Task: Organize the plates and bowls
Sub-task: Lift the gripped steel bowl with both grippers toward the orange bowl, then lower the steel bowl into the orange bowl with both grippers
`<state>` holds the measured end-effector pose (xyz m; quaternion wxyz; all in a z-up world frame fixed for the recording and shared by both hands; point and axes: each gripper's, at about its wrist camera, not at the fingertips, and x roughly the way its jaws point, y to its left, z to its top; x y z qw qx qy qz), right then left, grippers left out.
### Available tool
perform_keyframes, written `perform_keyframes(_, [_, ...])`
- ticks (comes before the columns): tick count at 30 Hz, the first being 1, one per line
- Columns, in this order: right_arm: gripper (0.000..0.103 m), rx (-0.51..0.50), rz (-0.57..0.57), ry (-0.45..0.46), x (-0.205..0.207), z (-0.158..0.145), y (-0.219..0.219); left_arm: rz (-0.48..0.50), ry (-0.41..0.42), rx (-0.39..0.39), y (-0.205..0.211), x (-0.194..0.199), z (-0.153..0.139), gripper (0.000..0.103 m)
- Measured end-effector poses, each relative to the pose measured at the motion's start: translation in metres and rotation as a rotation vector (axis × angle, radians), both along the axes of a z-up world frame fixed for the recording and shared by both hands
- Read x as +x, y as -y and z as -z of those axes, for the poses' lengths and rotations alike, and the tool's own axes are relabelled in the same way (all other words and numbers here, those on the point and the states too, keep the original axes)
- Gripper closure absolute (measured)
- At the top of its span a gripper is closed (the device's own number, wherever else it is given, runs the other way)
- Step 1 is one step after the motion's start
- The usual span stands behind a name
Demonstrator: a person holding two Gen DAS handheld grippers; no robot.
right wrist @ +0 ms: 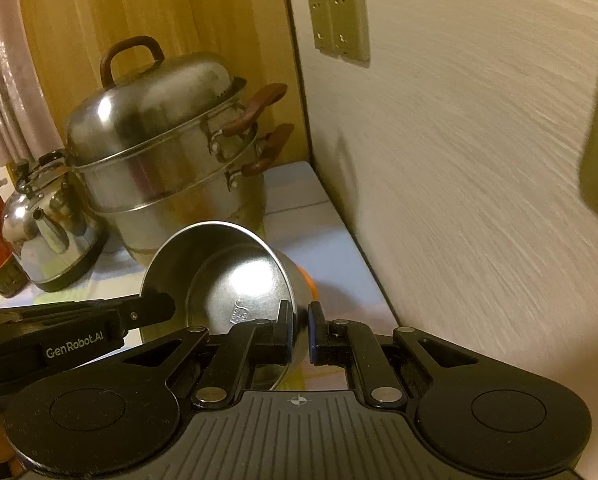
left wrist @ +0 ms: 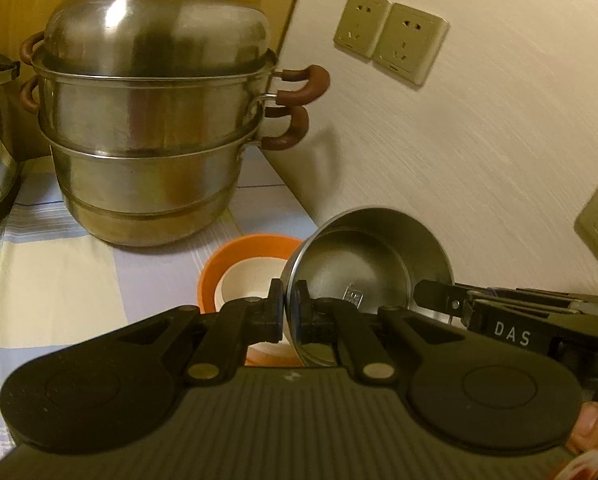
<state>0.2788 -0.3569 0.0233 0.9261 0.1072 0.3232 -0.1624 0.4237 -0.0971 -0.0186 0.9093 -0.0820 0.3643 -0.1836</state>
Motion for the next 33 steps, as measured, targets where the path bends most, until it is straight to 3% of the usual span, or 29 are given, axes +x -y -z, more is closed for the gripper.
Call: perform_keyframes(33, [0.097, -0.011, -0.060, -0.067, 0.069, 0.029, 0.017, -0.105, -0.111, -0.079, -0.018, 0.038, 0.036, 0.099])
